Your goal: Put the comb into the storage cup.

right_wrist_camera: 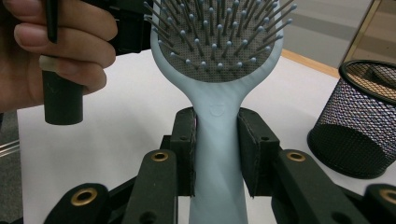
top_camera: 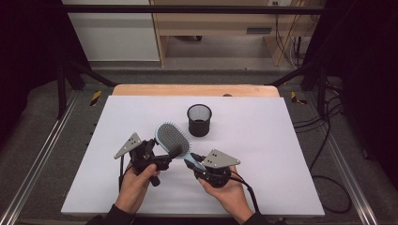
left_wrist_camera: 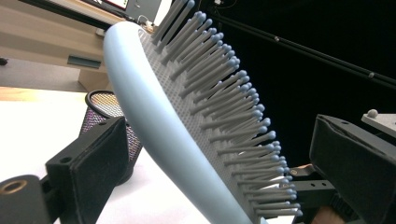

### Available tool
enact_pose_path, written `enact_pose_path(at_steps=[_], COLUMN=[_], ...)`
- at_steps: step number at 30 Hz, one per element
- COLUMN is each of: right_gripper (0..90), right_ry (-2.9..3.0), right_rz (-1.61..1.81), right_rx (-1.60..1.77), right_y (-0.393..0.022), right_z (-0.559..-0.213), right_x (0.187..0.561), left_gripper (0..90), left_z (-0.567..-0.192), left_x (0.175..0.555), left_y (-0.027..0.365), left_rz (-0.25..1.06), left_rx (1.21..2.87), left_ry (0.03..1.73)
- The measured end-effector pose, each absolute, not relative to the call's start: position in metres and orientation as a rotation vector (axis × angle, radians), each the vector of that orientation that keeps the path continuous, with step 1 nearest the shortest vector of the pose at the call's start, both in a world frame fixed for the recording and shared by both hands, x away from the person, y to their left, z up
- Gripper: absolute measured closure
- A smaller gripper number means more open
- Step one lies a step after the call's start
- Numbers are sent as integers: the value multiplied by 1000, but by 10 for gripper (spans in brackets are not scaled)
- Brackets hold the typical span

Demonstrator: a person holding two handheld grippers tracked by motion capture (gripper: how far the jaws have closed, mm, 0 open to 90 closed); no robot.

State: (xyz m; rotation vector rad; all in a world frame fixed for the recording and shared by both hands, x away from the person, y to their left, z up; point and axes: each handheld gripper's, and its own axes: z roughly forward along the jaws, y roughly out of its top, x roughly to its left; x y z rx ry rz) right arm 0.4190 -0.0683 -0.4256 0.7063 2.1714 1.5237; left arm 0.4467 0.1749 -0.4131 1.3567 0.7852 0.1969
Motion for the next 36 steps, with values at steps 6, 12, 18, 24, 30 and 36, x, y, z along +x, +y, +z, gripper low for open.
enact_pose_path(at_steps=[6,12,18,24,30,36], right_gripper=[694,694,694,694,694,694], right_ry=[2172,2175,2166,2161,2162,2163], right_rz=[1524,1517,1496,1478,1467,1458], right_rx=[699,695,683,672,665,659], right_y=[-66,-65,-63,-62,-62,-61], right_z=[-426,-427,-428,-429,-430,-431], right_x=[418,417,416,415,415,415], left_gripper=[117,203,280,335,352,374], left_z=[-415,-414,-414,-415,-416,-416], left_x=[447,447,447,447,448,447], left_y=[176,176,177,179,180,181], left_rz=[153,149,150,141,121,105], left_rx=[1331,1330,1335,1327,1319,1318], left_ry=[806,818,832,854,860,867])
